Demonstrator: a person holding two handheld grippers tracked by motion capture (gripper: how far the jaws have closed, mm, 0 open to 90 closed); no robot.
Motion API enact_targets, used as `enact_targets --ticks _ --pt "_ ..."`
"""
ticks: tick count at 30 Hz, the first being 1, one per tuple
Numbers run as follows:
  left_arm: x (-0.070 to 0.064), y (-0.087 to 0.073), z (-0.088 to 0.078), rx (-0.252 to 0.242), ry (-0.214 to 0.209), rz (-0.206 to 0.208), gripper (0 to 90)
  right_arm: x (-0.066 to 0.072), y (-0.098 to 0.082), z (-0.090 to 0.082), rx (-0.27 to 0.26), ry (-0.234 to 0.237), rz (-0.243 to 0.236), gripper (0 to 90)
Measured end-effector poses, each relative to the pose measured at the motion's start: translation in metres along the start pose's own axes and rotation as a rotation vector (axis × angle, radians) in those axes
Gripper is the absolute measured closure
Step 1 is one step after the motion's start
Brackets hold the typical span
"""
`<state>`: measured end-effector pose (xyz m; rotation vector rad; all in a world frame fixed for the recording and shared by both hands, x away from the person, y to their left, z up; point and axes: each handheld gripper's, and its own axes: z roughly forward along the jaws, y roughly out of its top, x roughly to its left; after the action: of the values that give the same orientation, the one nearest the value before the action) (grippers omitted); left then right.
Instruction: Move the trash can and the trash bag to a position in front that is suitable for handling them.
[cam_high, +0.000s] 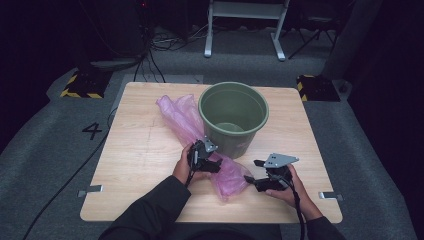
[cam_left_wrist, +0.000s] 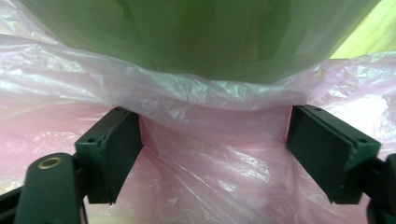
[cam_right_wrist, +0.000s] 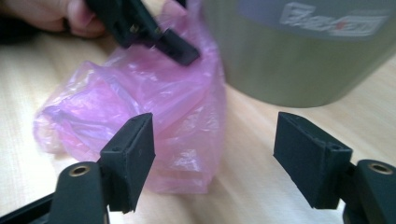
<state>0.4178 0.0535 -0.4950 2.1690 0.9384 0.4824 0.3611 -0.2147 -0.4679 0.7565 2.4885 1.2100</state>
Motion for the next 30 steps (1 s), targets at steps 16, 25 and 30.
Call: enact_targets --ticks 16,25,30 --pt "0.066 -0.042 -0.078 -0.038 0.074 -0.070 17.5 -0.009 -0.013 0.017 0.032 -0.027 -0.011 60.0" --pt "0.104 -0.070 -0.101 -0.040 0.176 -0.167 19.4 -0.023 -0.020 0.014 0.024 -0.047 -0.026 83.9" --pt "0.120 -0.083 -0.120 -0.073 0.208 -0.206 19.4 -0.042 -0.026 0.001 0.015 -0.117 0.010 84.7"
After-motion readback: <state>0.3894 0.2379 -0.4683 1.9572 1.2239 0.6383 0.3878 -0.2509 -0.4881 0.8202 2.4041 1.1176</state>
